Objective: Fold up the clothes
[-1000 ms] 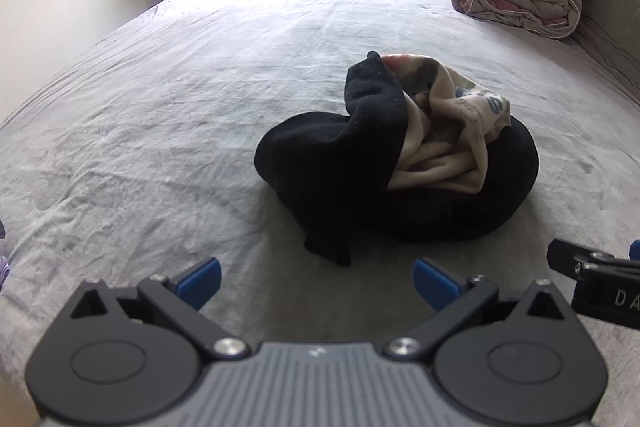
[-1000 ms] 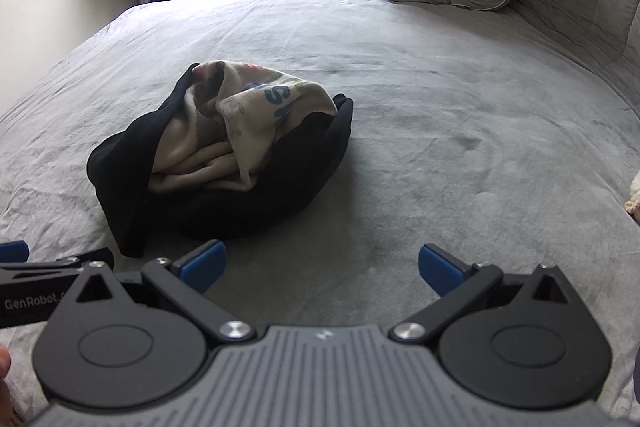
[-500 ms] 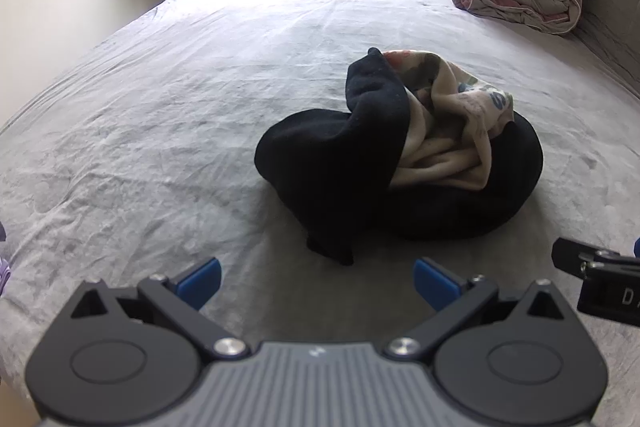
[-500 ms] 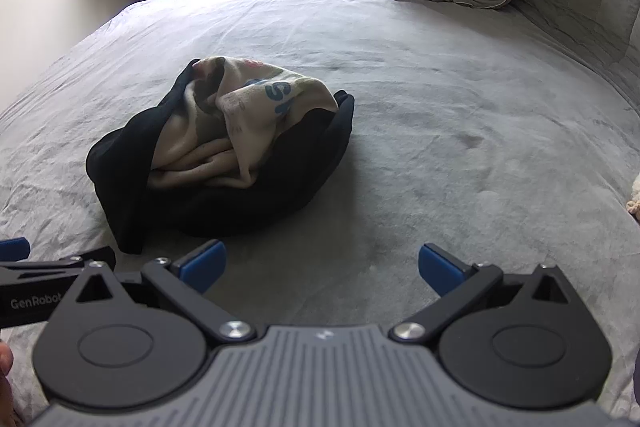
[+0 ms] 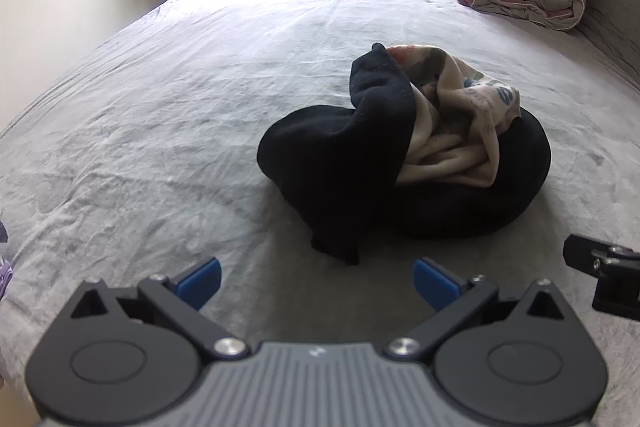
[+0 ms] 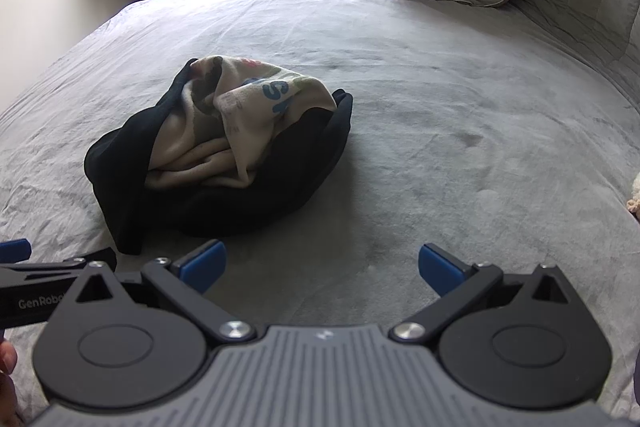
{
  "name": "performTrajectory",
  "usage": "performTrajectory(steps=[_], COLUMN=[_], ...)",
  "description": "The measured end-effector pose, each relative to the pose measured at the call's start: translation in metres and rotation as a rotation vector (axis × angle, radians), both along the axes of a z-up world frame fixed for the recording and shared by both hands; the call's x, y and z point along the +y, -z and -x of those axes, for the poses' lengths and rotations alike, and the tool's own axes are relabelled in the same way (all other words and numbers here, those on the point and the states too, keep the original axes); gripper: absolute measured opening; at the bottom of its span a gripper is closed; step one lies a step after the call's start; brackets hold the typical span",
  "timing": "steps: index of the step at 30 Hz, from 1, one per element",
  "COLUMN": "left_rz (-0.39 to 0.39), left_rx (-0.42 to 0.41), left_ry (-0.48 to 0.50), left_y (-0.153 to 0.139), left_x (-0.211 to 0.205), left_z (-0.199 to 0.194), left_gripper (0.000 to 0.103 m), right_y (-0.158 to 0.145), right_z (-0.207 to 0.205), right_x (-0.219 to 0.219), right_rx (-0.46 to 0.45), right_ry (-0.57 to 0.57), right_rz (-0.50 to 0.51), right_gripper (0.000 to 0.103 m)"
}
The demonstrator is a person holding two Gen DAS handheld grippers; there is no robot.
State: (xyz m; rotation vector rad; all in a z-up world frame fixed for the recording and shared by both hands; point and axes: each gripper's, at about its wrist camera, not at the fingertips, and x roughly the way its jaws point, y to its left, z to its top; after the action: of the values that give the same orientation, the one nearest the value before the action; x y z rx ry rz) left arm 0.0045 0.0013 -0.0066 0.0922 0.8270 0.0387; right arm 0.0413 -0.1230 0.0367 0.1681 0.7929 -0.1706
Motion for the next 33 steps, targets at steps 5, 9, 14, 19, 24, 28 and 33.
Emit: performTrajectory(steps=[5, 9, 14, 19, 24, 28, 33], left_rz=[-0.016, -0.045, -0.039, -0.051, -0.086, -0.071, -0.032], left_rx=[-0.006, -0.026, -0.024, -0.036, -0.102, -0.137, -0.076], left_ry=[0.009, -0.001, 0.012, 0.082, 0.113, 0.131, 0.13], left_y=[0.0, -0.001, -0.005, 0.002, 0.02, 0.031, 0.047], left_x=[0.0, 0.004, 0.004, -0.001, -0.002, -0.001, 0.002], left_z=[-0.004, -0.016, -0.038, -0.059, -0.072, -0.082, -0.097], left_gripper=[0.103, 0.103, 0.103, 0.103, 0.103, 0.103, 0.103], right_y=[0.001, 0.002, 0.012, 0.028, 0.049, 0.065, 0.07], right_z=[-0.003, -0.014, -0.029, -0.046, -0.056, -0.061, -0.057], right_x=[-0.001, 0.0, -0.008, -0.019, -0.025, -0.026, -0.021], right_rx=[0.007, 0.015, 0.042, 0.097, 0.167, 0.217, 0.204], right_ry=[-0.002, -0.025, -0.024, 0.005, 0.025, 0.036, 0.035], right_rz=[-0.012, -0.019, -0.008, -0.01, -0.017, -0.017, 0.013], right_gripper=[0.103, 0.103, 0.103, 0.103, 0.103, 0.103, 0.103])
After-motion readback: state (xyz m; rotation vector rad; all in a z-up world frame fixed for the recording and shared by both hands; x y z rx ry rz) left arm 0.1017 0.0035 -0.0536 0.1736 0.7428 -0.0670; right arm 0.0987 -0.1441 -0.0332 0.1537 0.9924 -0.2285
